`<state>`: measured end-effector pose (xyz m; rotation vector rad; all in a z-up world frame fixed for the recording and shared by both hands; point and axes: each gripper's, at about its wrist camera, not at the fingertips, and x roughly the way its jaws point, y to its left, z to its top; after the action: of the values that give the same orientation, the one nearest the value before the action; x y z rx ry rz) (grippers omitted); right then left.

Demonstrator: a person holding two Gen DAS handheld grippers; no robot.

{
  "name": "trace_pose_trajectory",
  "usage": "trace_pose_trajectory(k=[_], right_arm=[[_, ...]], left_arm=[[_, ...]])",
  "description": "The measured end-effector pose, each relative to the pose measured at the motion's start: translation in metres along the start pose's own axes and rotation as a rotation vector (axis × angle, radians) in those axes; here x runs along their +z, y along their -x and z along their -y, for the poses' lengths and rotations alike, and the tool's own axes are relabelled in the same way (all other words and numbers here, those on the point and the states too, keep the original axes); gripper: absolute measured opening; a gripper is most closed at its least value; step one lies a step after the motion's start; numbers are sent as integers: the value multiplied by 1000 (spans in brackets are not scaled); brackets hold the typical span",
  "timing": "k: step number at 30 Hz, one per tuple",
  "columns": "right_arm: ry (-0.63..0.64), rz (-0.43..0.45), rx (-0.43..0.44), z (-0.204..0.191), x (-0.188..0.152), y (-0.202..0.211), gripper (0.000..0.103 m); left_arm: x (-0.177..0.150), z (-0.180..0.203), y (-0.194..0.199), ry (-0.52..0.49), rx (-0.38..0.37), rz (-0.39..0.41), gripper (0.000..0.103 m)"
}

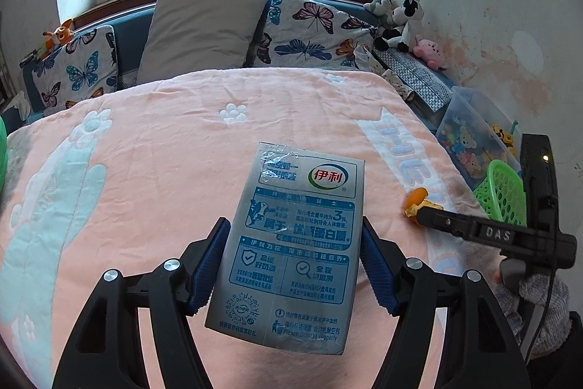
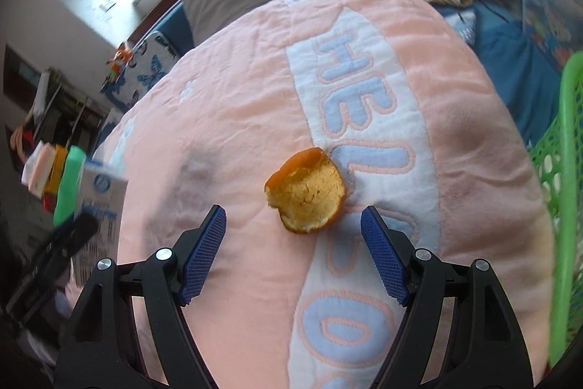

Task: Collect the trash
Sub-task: 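Grasp the orange peel with the right tool while the left holds the milk carton, then carry the orange peel into the green basket and open the right tool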

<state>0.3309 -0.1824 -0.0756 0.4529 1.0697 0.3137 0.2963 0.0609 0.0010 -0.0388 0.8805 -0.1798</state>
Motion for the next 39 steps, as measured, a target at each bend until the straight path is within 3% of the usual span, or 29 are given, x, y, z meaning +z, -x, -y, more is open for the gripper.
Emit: trace_pose_trajectory(k=[11, 17, 22, 39], right_arm=[[-86, 15, -43, -4, 13, -8, 71], [-45, 23, -124, -11, 13, -14, 51], [-28, 35, -95, -8, 9, -8, 37], [76, 99, -55, -8, -21, 57, 31]], left_arm=[[-4, -6, -4, 18, -22, -11, 67], [-6, -5, -7, 14, -26, -15, 67], [-7, 0, -7, 7, -30, -14, 67], [-14, 39, 10, -34, -69, -4, 67]])
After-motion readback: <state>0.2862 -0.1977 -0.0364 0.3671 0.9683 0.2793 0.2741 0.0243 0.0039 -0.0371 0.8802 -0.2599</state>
